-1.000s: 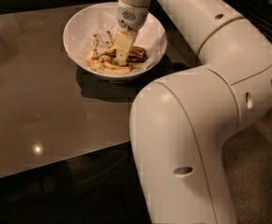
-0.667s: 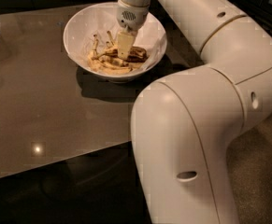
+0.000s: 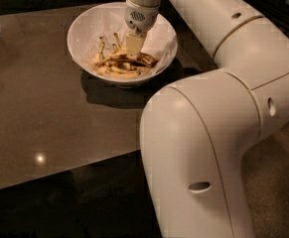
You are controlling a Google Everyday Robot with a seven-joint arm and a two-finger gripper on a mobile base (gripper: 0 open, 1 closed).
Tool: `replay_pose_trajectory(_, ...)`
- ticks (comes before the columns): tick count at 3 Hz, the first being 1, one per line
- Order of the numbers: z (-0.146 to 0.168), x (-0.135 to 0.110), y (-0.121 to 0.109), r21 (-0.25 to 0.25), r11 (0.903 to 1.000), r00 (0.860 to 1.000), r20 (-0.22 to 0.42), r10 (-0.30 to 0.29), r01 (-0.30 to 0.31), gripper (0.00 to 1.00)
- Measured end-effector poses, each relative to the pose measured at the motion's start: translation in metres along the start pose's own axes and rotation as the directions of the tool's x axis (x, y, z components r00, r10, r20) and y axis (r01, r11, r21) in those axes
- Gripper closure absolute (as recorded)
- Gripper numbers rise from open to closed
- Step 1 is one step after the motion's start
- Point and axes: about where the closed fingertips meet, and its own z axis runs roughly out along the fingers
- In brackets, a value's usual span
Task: Pick banana from white bowl
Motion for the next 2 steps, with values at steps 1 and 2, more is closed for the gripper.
replay_pose_trajectory(1,0.000,0.000,0.000,0.000,1.0000,1.000,0.000,0.000,0.000,1.00)
replay_pose_trajectory(2,-0.023,0.001,0.006,0.056,0.9982,0.999,0.040,-0.023,0.021,1.00)
